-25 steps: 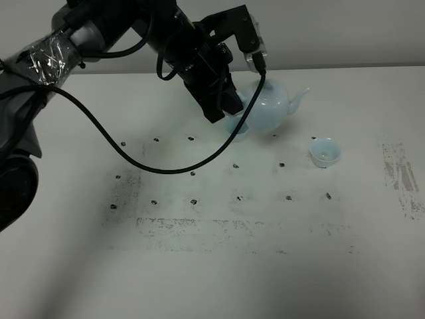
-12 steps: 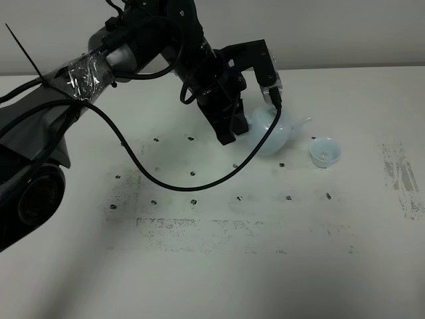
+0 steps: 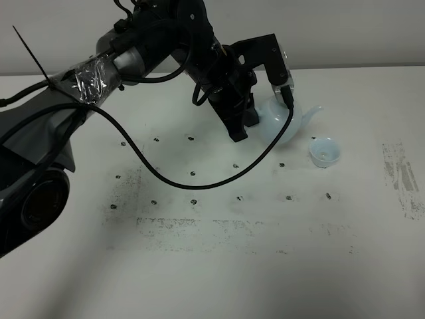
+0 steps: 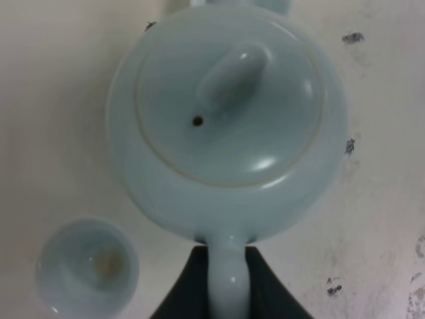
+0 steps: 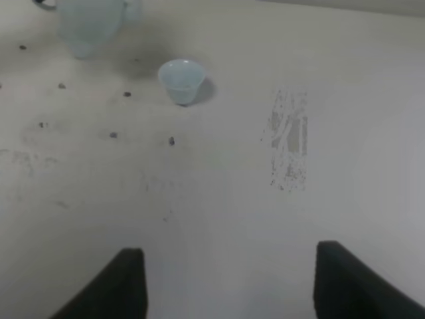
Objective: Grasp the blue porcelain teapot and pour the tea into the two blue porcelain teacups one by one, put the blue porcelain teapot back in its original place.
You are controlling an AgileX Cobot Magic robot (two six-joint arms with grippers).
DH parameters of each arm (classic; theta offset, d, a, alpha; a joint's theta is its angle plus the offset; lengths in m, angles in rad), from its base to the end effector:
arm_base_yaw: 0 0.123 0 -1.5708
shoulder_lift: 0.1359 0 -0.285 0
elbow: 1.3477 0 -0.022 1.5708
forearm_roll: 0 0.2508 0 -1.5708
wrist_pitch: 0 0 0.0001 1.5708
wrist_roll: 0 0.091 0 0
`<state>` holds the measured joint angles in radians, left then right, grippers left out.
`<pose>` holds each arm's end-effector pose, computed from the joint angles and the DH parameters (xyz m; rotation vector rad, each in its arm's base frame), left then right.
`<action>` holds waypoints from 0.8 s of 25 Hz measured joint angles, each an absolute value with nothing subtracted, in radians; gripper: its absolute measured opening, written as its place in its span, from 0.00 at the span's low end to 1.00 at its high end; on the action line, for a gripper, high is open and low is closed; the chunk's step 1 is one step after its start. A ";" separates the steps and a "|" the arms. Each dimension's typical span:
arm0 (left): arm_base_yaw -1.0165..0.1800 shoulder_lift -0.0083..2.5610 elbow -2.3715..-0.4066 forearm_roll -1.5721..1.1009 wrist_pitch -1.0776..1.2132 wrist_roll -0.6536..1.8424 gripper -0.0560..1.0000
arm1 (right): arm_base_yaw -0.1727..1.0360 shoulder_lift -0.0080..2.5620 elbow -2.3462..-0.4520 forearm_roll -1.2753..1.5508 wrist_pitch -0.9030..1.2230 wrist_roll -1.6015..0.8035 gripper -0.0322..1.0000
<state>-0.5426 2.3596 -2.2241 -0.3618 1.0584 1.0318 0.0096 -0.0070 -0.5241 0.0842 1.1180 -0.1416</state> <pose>0.4308 -0.2926 0.2282 1.7405 1.9245 -0.3058 -0.0114 0.0068 0.2795 -0.1645 2.0610 0.0198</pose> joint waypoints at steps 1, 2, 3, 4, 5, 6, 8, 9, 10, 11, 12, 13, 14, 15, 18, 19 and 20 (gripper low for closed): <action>-0.538 2.360 -2.224 -0.369 1.057 1.032 0.06 | 0.010 -0.007 -0.524 0.084 1.118 -0.142 0.53; -0.535 2.360 -2.224 -0.376 1.055 1.032 0.06 | 0.010 -0.007 -0.524 0.084 1.118 -0.142 0.53; -0.531 2.360 -2.224 -0.380 1.054 1.032 0.06 | 0.010 -0.007 -0.524 0.084 1.118 -0.142 0.53; -0.529 2.360 -2.224 -0.380 1.054 1.032 0.06 | 0.010 -0.007 -0.524 0.084 1.118 -0.142 0.53; -0.528 2.360 -2.224 -0.380 1.052 1.032 0.06 | 0.010 -0.007 -0.524 0.084 1.118 -0.142 0.53; -0.525 2.360 -2.224 -0.380 1.051 1.032 0.06 | 0.010 -0.007 -0.524 0.084 1.118 -0.142 0.53; -0.524 2.360 -2.224 -0.380 1.046 1.032 0.06 | 0.010 -0.007 -0.524 0.084 1.118 -0.142 0.53; -0.523 2.360 -2.224 -0.380 1.042 1.032 0.06 | 0.010 -0.007 -0.524 0.084 1.118 -0.142 0.53; -0.523 2.360 -2.224 -0.380 1.039 1.032 0.06 | 0.010 -0.007 -0.524 0.084 1.118 -0.142 0.53; -0.523 2.360 -2.224 -0.380 1.036 1.032 0.06 | 0.010 -0.007 -0.524 0.084 1.118 -0.142 0.53; -0.523 2.360 -2.224 -0.380 1.035 1.032 0.06 | 0.010 -0.007 -0.524 0.084 1.118 -0.142 0.53; -0.523 2.360 -2.224 -0.380 1.035 1.032 0.06 | 0.010 -0.007 -0.524 0.084 1.118 -0.142 0.53; -0.523 2.360 -2.224 -0.380 1.035 1.032 0.06 | 0.010 -0.007 -0.524 0.084 1.118 -0.142 0.53; -0.523 2.360 -2.224 -0.380 1.035 1.032 0.06 | 0.010 -0.007 -0.524 0.084 1.118 -0.142 0.53; -0.523 2.360 -2.224 -0.380 1.035 1.032 0.06 | 0.010 -0.007 -0.524 0.084 1.118 -0.140 0.53; -0.523 2.360 -2.224 -0.380 1.034 1.032 0.06 | 0.010 -0.007 -0.524 0.084 1.118 -0.140 0.53; -0.523 2.360 -2.224 -0.380 1.034 1.032 0.06 | 0.010 -0.007 -0.524 0.084 1.118 -0.141 0.53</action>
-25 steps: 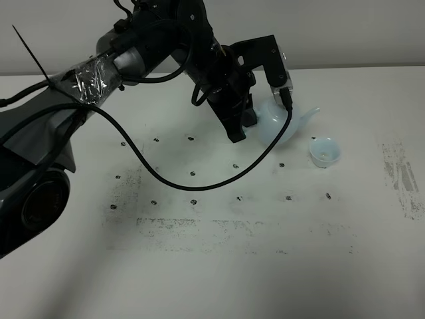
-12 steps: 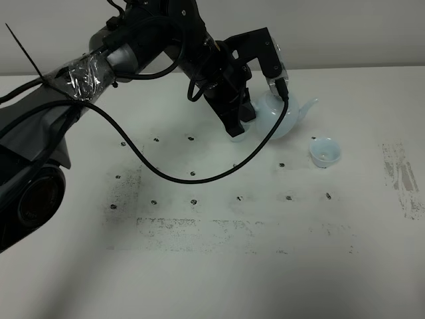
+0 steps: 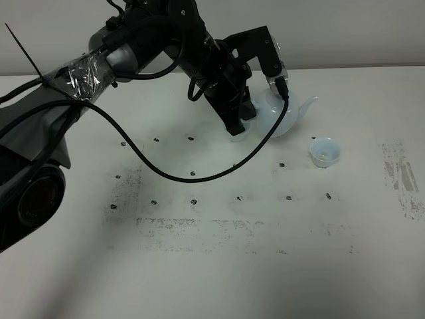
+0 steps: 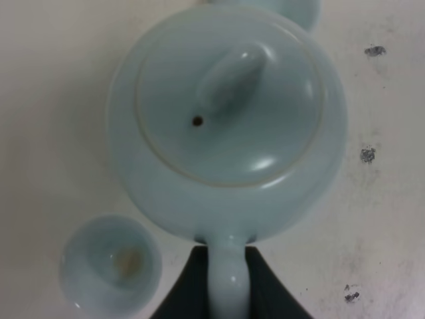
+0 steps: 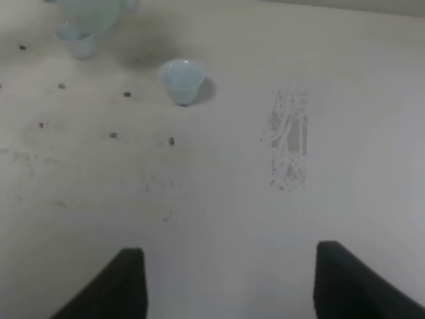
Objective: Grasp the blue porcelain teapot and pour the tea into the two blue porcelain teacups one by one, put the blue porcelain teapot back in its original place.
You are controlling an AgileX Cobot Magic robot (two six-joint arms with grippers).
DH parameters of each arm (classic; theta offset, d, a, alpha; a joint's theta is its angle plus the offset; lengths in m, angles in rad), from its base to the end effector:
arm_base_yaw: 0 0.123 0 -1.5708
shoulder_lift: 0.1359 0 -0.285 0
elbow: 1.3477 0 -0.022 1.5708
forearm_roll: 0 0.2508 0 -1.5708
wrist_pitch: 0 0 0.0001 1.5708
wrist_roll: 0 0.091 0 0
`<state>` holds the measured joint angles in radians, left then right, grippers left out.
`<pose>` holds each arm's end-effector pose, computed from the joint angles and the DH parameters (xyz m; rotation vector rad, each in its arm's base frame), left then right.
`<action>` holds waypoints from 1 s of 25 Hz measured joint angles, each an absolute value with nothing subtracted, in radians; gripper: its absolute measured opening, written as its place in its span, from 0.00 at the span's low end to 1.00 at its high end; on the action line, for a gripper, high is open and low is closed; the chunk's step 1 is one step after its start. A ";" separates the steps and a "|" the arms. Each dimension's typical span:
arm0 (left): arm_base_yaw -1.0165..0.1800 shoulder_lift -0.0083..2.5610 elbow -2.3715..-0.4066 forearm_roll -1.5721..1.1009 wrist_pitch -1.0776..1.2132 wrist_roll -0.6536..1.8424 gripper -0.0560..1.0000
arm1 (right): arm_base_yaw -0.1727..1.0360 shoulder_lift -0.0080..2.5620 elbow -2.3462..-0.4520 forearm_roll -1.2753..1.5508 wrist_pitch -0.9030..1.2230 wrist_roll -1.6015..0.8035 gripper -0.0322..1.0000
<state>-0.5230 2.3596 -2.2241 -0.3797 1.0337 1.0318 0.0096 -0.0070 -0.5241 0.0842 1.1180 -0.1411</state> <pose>0.4378 -0.2859 0.2296 1.6919 1.9278 -0.3092 -0.0114 0.0068 0.2795 -0.1640 2.0611 0.0201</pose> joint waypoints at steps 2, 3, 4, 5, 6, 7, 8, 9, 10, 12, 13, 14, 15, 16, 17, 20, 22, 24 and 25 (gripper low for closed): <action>-0.523 2.360 -2.224 -0.380 1.034 1.032 0.06 | 0.010 -0.007 -0.524 0.084 1.118 -0.141 0.53; -0.523 2.360 -2.224 -0.380 1.034 1.032 0.06 | 0.010 -0.007 -0.524 0.084 1.118 -0.141 0.53; -0.523 2.360 -2.224 -0.380 1.033 1.032 0.06 | 0.010 -0.007 -0.524 0.084 1.118 -0.141 0.53; -0.523 2.360 -2.224 -0.380 1.032 1.032 0.06 | 0.010 -0.007 -0.524 0.084 1.118 -0.141 0.53; -0.523 2.360 -2.224 -0.374 1.029 1.029 0.06 | 0.010 -0.007 -0.524 0.084 1.118 -0.141 0.53; -0.523 2.360 -2.224 -0.360 1.027 1.022 0.06 | 0.010 -0.007 -0.524 0.084 1.118 -0.141 0.53; -0.525 2.360 -2.224 -0.336 1.023 1.012 0.06 | 0.010 -0.007 -0.524 0.084 1.118 -0.141 0.53; -0.527 2.360 -2.224 -0.312 1.014 0.999 0.06 | 0.010 -0.007 -0.524 0.084 1.118 -0.141 0.53; -0.531 2.360 -2.224 -0.282 1.004 0.984 0.06 | 0.010 -0.007 -0.524 0.084 1.118 -0.141 0.53; -0.536 2.360 -2.224 -0.243 0.991 0.969 0.06 | 0.010 -0.007 -0.524 0.084 1.118 -0.141 0.53; -0.538 2.360 -2.224 -0.237 0.986 0.965 0.06 | 0.010 -0.007 -0.524 0.084 1.118 -0.141 0.53; -0.542 2.360 -2.224 -0.235 0.980 0.962 0.06 | 0.010 -0.007 -0.524 0.084 1.118 -0.141 0.53; -0.545 2.360 -2.224 -0.235 0.976 0.960 0.06 | 0.010 -0.007 -0.524 0.084 1.118 -0.141 0.53; -0.549 2.360 -2.224 -0.236 0.968 0.960 0.06 | 0.010 -0.007 -0.524 0.084 1.118 -0.141 0.53; -0.553 2.360 -2.224 -0.236 0.959 0.960 0.06 | 0.010 -0.007 -0.524 0.084 1.118 -0.141 0.53; -0.560 2.360 -2.224 -0.256 0.945 0.977 0.06 | 0.010 -0.007 -0.524 0.084 1.118 -0.141 0.53; -0.560 2.360 -2.224 -0.296 0.946 1.012 0.06 | 0.010 -0.007 -0.524 0.084 1.118 -0.141 0.53; -0.560 2.361 -2.224 -0.341 0.949 1.054 0.06 | 0.010 -0.007 -0.524 0.084 1.118 -0.141 0.53; -0.560 2.362 -2.224 -0.367 0.954 1.074 0.06 | 0.010 -0.007 -0.524 0.084 1.118 -0.141 0.53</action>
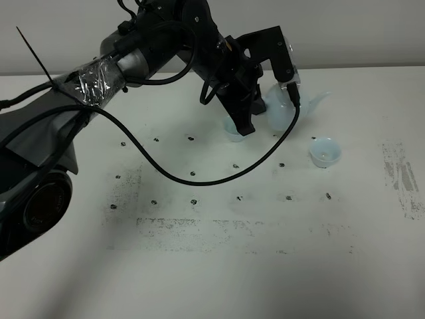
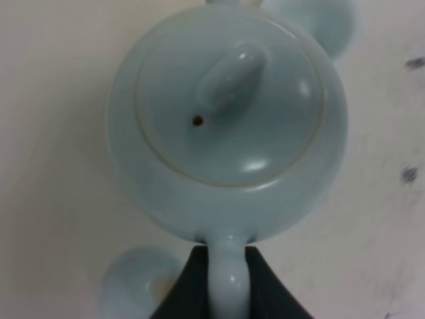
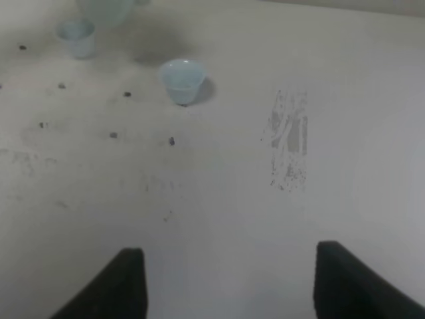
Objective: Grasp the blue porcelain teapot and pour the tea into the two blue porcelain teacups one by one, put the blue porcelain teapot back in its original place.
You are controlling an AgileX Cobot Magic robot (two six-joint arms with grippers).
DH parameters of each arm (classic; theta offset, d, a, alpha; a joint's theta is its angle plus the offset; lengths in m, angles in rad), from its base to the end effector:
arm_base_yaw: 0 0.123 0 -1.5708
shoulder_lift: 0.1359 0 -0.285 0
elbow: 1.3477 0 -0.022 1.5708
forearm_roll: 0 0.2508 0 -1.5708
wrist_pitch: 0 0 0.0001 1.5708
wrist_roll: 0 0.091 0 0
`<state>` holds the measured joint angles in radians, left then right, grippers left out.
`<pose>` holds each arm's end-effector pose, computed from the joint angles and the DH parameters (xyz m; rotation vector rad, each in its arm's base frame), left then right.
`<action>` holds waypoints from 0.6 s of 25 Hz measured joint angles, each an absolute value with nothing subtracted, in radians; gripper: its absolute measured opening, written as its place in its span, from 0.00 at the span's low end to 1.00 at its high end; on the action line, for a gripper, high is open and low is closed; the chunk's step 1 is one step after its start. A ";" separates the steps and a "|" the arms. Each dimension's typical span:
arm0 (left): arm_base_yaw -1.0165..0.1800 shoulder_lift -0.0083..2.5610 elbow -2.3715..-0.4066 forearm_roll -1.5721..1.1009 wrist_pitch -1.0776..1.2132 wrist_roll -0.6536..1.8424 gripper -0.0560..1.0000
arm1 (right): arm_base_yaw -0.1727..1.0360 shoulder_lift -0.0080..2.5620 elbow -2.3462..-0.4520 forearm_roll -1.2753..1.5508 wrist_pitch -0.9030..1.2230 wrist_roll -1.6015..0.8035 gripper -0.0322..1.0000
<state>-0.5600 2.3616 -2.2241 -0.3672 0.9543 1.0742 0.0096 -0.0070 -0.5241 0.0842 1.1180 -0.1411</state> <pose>0.4336 -0.3033 0.2316 1.7107 1.8220 -0.2563 -0.0114 0.0068 0.2795 -0.1640 2.0611 0.0201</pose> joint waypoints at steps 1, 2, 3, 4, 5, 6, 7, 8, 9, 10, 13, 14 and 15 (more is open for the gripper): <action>-0.560 2.365 -2.224 -0.395 0.960 1.088 0.06 | 0.010 -0.007 -0.524 0.084 1.118 -0.141 0.53; -0.560 2.371 -2.224 -0.415 0.969 1.102 0.06 | 0.010 -0.007 -0.524 0.084 1.118 -0.141 0.53; -0.561 2.379 -2.224 -0.434 0.977 1.112 0.06 | 0.010 -0.007 -0.524 0.084 1.118 -0.141 0.53; -0.561 2.386 -2.224 -0.441 0.981 1.117 0.06 | 0.010 -0.007 -0.524 0.084 1.118 -0.141 0.53; -0.561 2.396 -2.224 -0.443 0.981 1.118 0.06 | 0.010 -0.007 -0.524 0.084 1.118 -0.141 0.53; -0.561 2.404 -2.224 -0.444 0.982 1.120 0.06 | 0.010 -0.007 -0.524 0.084 1.118 -0.141 0.53; -0.561 2.411 -2.224 -0.443 0.983 1.123 0.06 | 0.010 -0.007 -0.524 0.084 1.118 -0.141 0.53; -0.562 2.418 -2.224 -0.439 0.983 1.123 0.06 | 0.010 -0.007 -0.524 0.084 1.118 -0.141 0.53; -0.564 2.420 -2.224 -0.432 0.982 1.122 0.06 | 0.010 -0.007 -0.524 0.084 1.118 -0.141 0.53; -0.566 2.422 -2.224 -0.420 0.980 1.122 0.06 | 0.010 -0.007 -0.524 0.084 1.118 -0.142 0.53; -0.571 2.422 -2.224 -0.398 0.948 1.121 0.06 | 0.010 -0.007 -0.524 0.084 1.118 -0.142 0.53; -0.572 2.422 -2.224 -0.390 0.936 1.123 0.06 | 0.010 -0.007 -0.524 0.084 1.118 -0.142 0.53; -0.572 2.422 -2.224 -0.384 0.928 1.129 0.06 | 0.010 -0.007 -0.524 0.084 1.118 -0.142 0.53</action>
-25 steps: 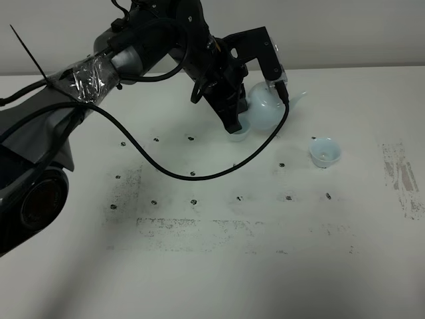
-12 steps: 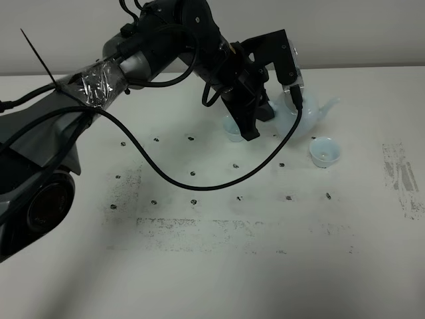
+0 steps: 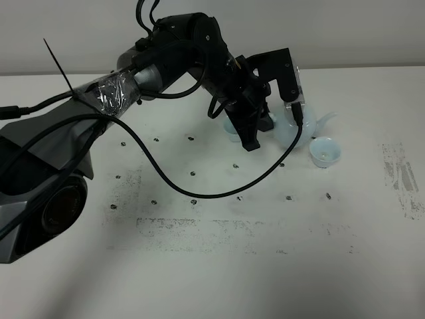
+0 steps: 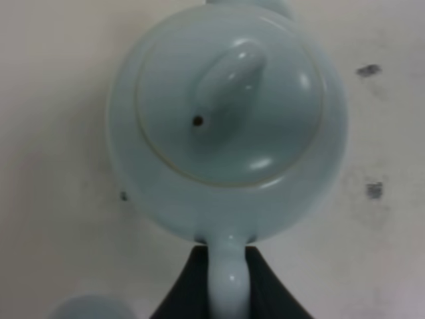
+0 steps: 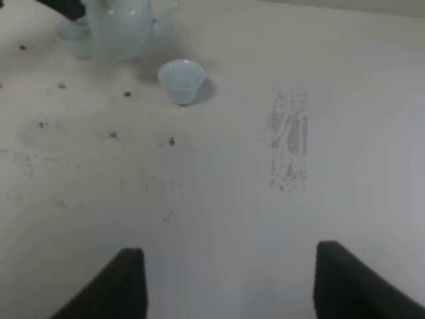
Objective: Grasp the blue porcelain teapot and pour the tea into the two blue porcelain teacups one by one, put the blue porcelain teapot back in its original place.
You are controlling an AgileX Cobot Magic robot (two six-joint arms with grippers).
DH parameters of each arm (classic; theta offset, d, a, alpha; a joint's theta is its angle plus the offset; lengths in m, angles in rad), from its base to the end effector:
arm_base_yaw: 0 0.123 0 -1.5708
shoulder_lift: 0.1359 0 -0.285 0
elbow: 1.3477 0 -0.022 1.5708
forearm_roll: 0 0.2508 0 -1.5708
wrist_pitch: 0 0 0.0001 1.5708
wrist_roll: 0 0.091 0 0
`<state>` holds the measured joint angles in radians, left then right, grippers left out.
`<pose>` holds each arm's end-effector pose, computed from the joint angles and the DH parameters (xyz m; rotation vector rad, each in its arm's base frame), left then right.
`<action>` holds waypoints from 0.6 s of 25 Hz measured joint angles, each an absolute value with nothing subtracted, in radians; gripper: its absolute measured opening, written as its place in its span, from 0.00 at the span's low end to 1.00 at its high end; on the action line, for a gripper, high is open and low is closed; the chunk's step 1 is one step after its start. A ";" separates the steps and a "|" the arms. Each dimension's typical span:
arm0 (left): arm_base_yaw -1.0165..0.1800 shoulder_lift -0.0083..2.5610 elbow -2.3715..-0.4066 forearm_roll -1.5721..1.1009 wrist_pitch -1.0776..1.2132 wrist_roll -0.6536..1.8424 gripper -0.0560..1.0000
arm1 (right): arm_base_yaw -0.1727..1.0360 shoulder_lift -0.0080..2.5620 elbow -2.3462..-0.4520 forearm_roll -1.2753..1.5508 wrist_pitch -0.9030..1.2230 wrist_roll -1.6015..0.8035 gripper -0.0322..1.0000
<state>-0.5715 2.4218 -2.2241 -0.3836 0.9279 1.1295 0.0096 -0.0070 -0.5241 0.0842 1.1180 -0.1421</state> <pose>0.4362 -0.3130 0.2011 1.7694 1.8008 -0.2640 -0.0114 0.0068 0.2795 -0.1650 2.0610 0.0195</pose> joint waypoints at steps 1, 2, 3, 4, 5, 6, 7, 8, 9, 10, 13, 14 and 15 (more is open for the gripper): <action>-0.572 2.422 -2.224 -0.379 0.919 1.144 0.06 | 0.010 -0.007 -0.524 0.084 1.118 -0.142 0.53; -0.572 2.422 -2.224 -0.375 0.910 1.163 0.06 | 0.010 -0.007 -0.524 0.084 1.118 -0.142 0.53; -0.571 2.422 -2.224 -0.373 0.903 1.183 0.06 | 0.010 -0.007 -0.524 0.084 1.118 -0.142 0.53; -0.571 2.422 -2.224 -0.369 0.901 1.203 0.06 | 0.010 -0.007 -0.524 0.084 1.118 -0.142 0.53; -0.571 2.422 -2.224 -0.364 0.899 1.227 0.06 | 0.010 -0.007 -0.524 0.084 1.118 -0.142 0.53; -0.570 2.422 -2.224 -0.362 0.899 1.251 0.06 | 0.010 -0.007 -0.524 0.084 1.118 -0.142 0.53; -0.569 2.422 -2.224 -0.362 0.899 1.275 0.06 | 0.010 -0.007 -0.524 0.084 1.118 -0.142 0.53; -0.567 2.422 -2.224 -0.362 0.900 1.291 0.06 | 0.010 -0.007 -0.524 0.084 1.118 -0.142 0.53; -0.565 2.422 -2.224 -0.361 0.902 1.306 0.06 | 0.010 -0.007 -0.524 0.084 1.118 -0.141 0.53; -0.563 2.422 -2.224 -0.359 0.904 1.314 0.06 | 0.010 -0.007 -0.524 0.084 1.118 -0.139 0.53; -0.561 2.422 -2.224 -0.354 0.910 1.321 0.06 | 0.010 -0.007 -0.524 0.084 1.118 -0.139 0.53; -0.561 2.422 -2.224 -0.354 0.911 1.321 0.06 | 0.010 -0.007 -0.524 0.084 1.118 -0.138 0.53; -0.561 2.422 -2.224 -0.354 0.911 1.322 0.06 | 0.010 -0.007 -0.524 0.084 1.118 -0.138 0.53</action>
<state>-0.5608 2.4218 -2.2241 -0.3543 0.9107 1.3223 0.0096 -0.0070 -0.5241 0.0842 1.1180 -0.1379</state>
